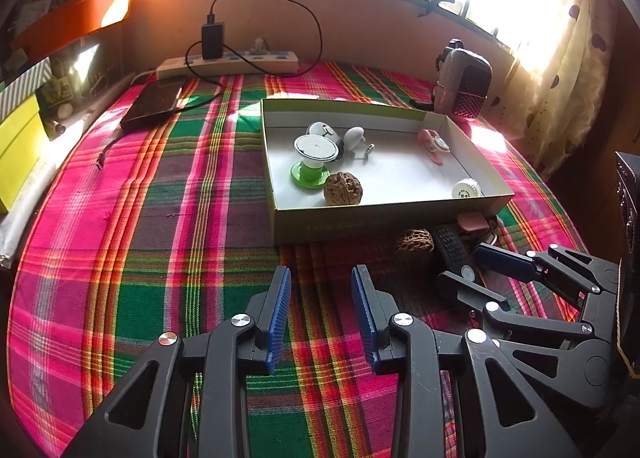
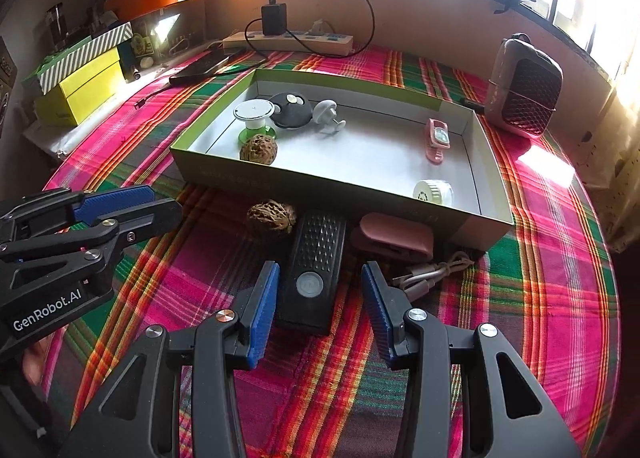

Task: Organize objects
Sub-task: 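Grasp the black remote with the right tool, then lift the black remote with the right tool while the left tool grasps the second walnut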

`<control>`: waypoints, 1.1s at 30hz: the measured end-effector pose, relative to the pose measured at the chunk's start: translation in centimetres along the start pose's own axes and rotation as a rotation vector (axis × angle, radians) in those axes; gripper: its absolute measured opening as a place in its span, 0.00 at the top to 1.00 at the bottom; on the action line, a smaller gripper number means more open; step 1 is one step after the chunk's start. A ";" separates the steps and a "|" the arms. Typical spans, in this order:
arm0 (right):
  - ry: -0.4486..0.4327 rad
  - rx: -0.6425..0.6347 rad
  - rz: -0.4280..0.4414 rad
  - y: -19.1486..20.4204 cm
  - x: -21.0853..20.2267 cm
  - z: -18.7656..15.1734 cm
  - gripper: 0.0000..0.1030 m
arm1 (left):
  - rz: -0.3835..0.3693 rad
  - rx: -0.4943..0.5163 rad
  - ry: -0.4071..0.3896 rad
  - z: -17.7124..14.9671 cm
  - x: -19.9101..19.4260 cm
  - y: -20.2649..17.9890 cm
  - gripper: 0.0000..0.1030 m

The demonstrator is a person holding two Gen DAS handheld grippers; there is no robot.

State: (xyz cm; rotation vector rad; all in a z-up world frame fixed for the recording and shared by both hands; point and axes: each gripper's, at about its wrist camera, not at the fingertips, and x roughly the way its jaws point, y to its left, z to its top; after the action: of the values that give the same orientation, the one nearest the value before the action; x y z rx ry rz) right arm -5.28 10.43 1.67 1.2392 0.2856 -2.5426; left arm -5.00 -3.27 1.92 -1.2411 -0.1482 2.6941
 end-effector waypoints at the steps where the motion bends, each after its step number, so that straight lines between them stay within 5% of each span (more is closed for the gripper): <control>1: 0.003 -0.001 -0.001 0.0 0.1 0.0 0.58 | 0.001 0.000 0.000 0.0 0.0 0.0 0.71; 33: 0.001 0.009 0.038 -1.4 0.4 -0.6 0.71 | -0.086 0.035 0.039 0.9 1.1 -1.9 0.71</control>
State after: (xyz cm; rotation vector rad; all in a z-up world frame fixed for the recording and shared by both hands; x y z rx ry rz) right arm -5.54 11.81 1.10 1.2369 0.2481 -2.5138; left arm -6.16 -1.21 1.96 -1.2471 -0.1453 2.5871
